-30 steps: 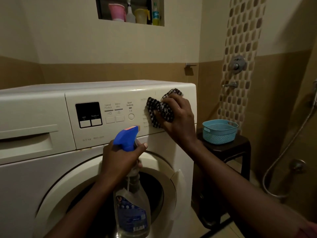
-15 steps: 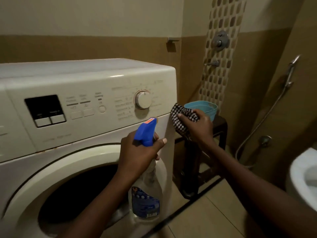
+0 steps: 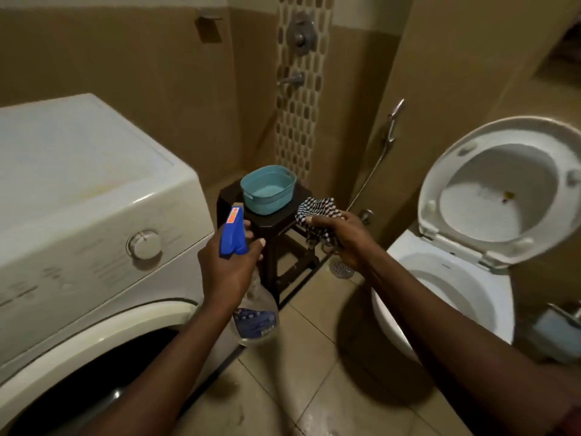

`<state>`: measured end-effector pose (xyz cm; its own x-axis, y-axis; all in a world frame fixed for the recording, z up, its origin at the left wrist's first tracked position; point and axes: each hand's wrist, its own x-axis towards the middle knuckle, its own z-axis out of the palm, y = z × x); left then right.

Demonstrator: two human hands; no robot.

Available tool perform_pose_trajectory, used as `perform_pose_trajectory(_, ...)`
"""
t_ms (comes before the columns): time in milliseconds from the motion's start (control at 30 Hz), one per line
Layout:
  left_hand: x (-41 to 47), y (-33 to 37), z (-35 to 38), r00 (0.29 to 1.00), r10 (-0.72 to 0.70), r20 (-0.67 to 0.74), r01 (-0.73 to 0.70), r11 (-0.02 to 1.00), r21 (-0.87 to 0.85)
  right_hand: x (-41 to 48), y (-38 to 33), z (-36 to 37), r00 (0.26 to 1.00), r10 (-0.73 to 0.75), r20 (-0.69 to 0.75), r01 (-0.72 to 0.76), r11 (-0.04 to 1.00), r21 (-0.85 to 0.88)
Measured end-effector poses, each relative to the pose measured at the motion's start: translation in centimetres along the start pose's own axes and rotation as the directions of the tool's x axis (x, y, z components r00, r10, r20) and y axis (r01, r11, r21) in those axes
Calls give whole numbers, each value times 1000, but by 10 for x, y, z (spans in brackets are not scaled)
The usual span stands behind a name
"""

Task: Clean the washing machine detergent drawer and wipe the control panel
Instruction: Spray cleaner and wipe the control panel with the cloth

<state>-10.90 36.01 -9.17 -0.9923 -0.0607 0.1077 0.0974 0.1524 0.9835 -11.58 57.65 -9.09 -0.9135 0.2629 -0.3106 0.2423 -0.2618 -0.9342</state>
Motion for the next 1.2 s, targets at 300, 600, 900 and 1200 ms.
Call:
perform_pose_trajectory(300, -2, 144, 23, 1000, -10, -8, 11, 989, 145, -83, -127, -35, 991, 43, -128, -42, 999, 14)
perform_pose_trajectory(600, 57, 184, 90, 998, -45, -54, 53, 983, 174, -12, -197, -83, 993, 102, -63, -94, 989, 113)
perform_pose_trajectory(900, 140, 176, 137, 985, -38, -167, 67, 983, 173, 86, -250, -115, 992, 58, -107, -57, 998, 19)
perform_pose_trajectory(1200, 240, 130, 151, 978, -106, -182, 128, 985, 116, 192, -215, -83, 988, 114, -100, -134, 965, -225)
